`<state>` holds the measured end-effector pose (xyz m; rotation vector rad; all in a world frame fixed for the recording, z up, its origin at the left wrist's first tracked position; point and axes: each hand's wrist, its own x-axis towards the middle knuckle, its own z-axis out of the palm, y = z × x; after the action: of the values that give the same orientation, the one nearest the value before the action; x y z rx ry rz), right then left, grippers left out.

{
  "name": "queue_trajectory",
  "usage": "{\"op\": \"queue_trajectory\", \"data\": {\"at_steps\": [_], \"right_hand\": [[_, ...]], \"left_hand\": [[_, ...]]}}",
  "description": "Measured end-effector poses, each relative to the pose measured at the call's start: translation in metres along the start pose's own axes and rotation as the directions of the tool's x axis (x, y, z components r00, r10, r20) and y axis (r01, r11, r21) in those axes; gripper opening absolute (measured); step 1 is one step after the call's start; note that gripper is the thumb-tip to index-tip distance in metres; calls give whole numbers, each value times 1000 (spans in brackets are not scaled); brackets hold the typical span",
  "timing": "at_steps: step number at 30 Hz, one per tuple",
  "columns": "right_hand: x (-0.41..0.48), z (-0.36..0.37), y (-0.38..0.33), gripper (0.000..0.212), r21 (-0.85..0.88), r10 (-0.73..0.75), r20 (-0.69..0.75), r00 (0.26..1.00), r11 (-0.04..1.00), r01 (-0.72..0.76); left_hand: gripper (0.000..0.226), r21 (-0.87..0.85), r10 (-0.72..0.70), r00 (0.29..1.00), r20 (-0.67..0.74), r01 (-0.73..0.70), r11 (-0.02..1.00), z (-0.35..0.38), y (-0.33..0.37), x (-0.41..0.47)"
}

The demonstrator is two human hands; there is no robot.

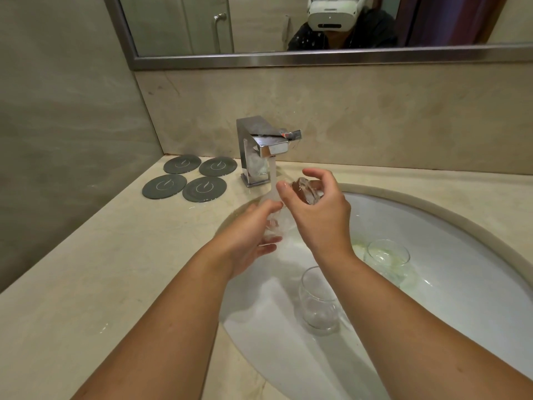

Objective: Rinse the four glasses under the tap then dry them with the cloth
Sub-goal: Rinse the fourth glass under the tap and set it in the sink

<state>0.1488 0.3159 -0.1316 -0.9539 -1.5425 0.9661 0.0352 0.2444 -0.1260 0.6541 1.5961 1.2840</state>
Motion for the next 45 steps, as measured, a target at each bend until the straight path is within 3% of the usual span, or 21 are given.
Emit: {"op": "queue_trajectory", "data": {"at_steps": [4,8,11,13,17,20,24,28,32,36,38,41,45], "right_hand": [[0,-4,-4,46,-33,-32,-14,999,999,32],[2,-11,-8,40,69,100,-33,994,993,-98],[4,-18,-16,39,115,147,-56,988,984,-139],[6,-24,-25,41,44,120,-55,991,992,-118],[2,-36,-41,55,-211,16,35,999,977,-8],[-7,-38,-43,58,-267,10,82,997,964,12],[-18,-40,-45,50,-92,173,69,982,982,-167],[-26,-37,-47,53,152,356,100,929,917,-368],[-37,-33,-46,50,243,481,221,849,816,-525],[-41,-34,-42,37,46,530,361,767,812,-582],[-36,-38,-40,30,-38,493,294,819,862,-505],[-15,-45,-36,27,30,362,137,922,929,-369],[14,-44,-42,48,16,255,196,947,965,-263]], "left_hand": [[43,-2,-11,1000,24,11,1000,-2,1,-3],[35,-14,15,994,111,-14,1000,-4,4,-7],[67,11,-28,982,186,26,1000,-7,9,-13],[81,47,-92,968,235,83,995,-9,14,-19],[49,121,-152,959,238,126,985,-13,31,-31],[38,216,-166,966,198,123,969,-14,38,-40],[22,187,-129,975,180,94,978,-13,35,-59],[51,52,-29,984,177,20,998,-14,20,-70],[65,-23,97,993,66,-96,995,-12,12,-76],[80,197,220,971,-97,-198,960,-11,9,-78],[78,386,283,951,-123,-217,897,-12,8,-80],[67,609,367,925,-98,-236,757,-12,4,-80],[71,695,400,913,-77,-238,678,-11,-3,-78]]}}
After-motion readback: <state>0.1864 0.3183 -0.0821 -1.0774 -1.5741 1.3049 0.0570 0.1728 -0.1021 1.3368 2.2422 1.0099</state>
